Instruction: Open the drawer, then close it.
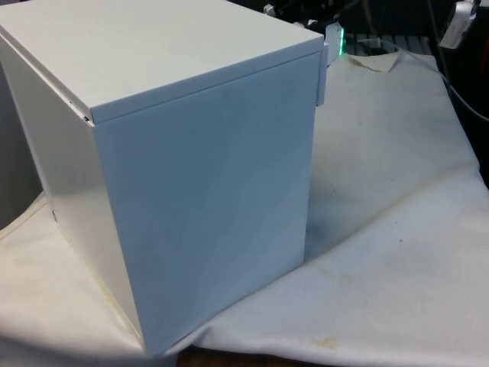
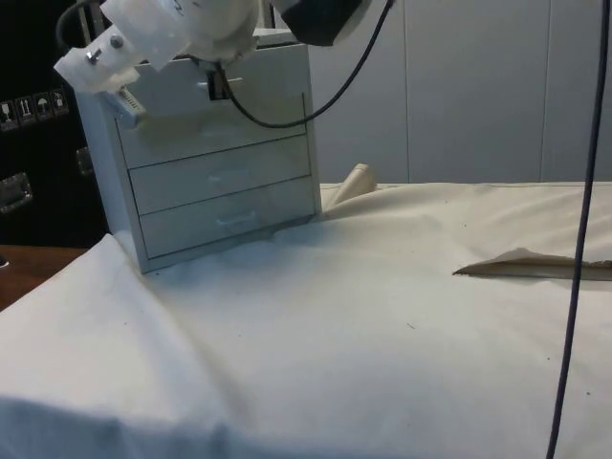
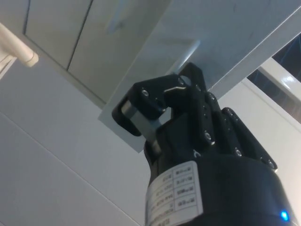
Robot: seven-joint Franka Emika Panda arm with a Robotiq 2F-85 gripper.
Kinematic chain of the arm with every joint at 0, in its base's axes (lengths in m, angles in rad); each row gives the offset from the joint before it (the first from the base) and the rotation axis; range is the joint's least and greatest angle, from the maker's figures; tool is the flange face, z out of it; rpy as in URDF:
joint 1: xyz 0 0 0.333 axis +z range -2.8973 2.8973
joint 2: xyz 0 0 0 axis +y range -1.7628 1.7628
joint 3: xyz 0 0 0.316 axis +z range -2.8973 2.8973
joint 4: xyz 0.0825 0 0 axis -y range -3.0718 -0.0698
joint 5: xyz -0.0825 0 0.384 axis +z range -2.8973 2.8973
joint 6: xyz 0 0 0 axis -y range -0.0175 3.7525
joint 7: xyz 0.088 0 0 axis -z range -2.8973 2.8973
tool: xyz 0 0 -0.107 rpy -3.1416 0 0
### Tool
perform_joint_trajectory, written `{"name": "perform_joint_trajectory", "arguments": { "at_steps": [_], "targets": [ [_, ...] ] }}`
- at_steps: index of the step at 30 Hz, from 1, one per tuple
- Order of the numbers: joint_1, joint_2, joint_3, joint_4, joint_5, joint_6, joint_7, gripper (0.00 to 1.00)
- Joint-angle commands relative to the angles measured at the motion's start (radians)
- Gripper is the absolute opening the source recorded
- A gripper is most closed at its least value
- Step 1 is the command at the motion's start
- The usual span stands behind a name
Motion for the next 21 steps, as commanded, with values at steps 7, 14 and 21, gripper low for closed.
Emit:
{"name": "perform_joint_trajectory", "arguments": {
  "at_steps": [7,14,21],
  "targets": [
    [-0.023,0.044,-0.034,0.042,0.017,0.077,-0.011,0.0],
    [-0.029,0.069,-0.06,0.062,0.025,0.115,-0.011,0.0],
    [-0.021,0.065,-0.066,0.058,0.022,0.108,-0.004,0.0]
  ]
}}
